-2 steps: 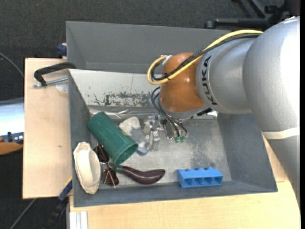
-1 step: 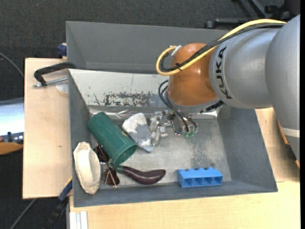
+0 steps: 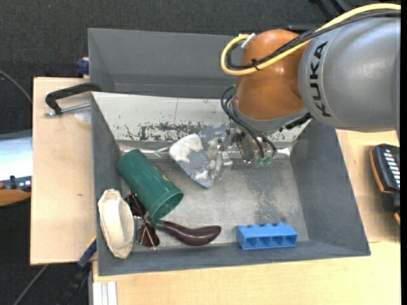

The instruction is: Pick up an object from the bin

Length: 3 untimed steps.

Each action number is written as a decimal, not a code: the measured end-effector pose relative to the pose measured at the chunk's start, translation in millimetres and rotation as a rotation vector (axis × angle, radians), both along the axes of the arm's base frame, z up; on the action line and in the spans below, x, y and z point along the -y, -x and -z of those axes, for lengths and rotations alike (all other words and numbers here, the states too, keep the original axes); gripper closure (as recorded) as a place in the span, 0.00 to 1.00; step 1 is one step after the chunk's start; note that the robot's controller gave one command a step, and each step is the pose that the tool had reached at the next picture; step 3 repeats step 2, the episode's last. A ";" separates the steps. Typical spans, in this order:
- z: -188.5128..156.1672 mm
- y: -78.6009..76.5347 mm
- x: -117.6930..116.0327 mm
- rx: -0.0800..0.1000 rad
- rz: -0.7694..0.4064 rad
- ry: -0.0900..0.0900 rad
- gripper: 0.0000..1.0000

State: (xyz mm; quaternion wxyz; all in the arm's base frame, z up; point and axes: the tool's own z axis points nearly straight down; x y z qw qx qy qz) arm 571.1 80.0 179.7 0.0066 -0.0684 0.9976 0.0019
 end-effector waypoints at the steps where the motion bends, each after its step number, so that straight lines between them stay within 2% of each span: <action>1: -12.3 -10.2 -8.4 -0.004 0.029 -0.002 1.00; 2: -64.0 8.4 2.3 -0.005 0.016 -0.001 1.00; 3: -64.0 8.4 2.3 -0.005 0.016 -0.001 1.00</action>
Offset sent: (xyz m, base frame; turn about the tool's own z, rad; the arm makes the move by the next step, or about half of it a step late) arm -0.0191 -0.0109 0.0961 0.0085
